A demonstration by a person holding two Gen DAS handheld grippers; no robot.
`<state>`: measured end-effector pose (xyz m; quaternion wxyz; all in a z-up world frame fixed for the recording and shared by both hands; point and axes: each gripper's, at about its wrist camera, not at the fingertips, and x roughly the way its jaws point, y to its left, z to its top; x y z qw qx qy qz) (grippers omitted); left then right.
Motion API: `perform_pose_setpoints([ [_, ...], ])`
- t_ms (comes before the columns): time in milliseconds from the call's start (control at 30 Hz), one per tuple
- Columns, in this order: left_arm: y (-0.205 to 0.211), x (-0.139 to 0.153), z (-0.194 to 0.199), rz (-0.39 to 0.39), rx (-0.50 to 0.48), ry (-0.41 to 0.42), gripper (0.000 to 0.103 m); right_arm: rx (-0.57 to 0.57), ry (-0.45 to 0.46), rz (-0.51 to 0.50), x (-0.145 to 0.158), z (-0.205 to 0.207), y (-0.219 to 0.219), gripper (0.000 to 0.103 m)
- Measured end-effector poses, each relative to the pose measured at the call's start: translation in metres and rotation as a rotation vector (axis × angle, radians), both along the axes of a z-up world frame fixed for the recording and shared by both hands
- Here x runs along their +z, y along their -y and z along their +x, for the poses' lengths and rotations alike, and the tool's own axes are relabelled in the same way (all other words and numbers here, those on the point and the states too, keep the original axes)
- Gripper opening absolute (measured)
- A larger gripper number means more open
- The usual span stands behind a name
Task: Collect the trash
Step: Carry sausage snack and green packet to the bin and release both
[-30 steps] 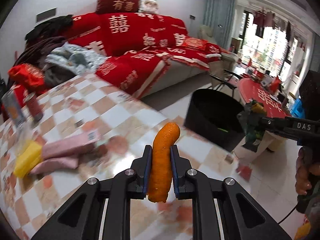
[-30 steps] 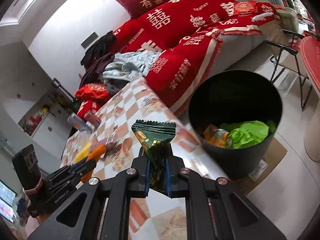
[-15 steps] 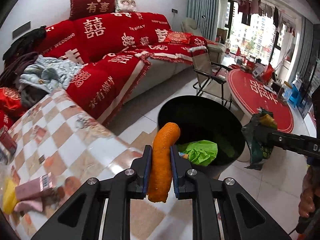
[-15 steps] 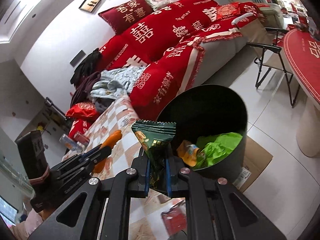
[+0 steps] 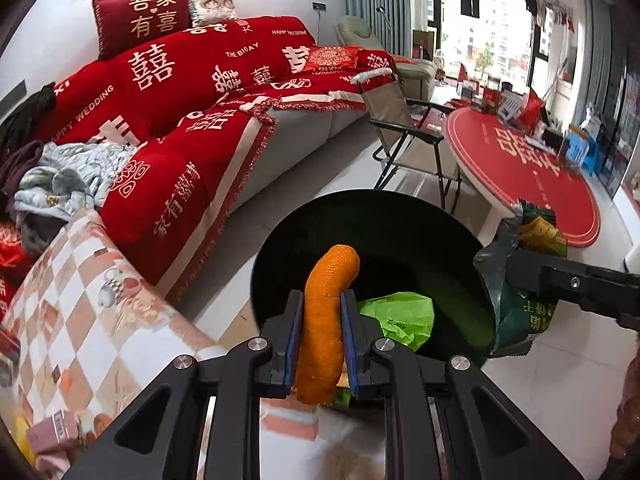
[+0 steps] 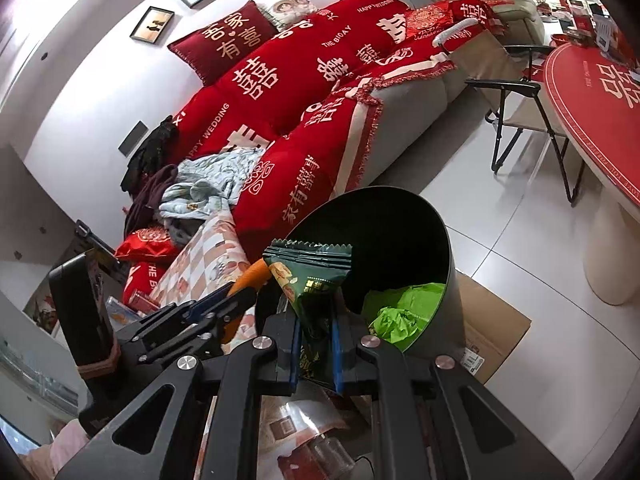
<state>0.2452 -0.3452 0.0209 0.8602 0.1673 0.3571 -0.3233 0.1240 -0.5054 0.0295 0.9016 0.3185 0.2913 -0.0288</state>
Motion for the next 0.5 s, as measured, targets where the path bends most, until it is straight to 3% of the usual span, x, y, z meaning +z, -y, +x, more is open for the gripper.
perform_pose_setpoints([
  [400, 0.016, -0.014, 0.006, 0.035, -0.003, -0.001, 0.103, -0.013, -0.033, 0.008, -0.012, 0.022, 0.007, 0.016],
  [467, 0.016, -0.015, 0.008, 0.031, 0.0, -0.007, 0.103, -0.009, -0.04, 0.006, -0.015, 0.025, 0.007, 0.025],
  [500, 0.016, -0.016, 0.008, 0.031, 0.001, -0.009, 0.103, -0.01, -0.042, 0.007, -0.016, 0.026, 0.006, 0.04],
])
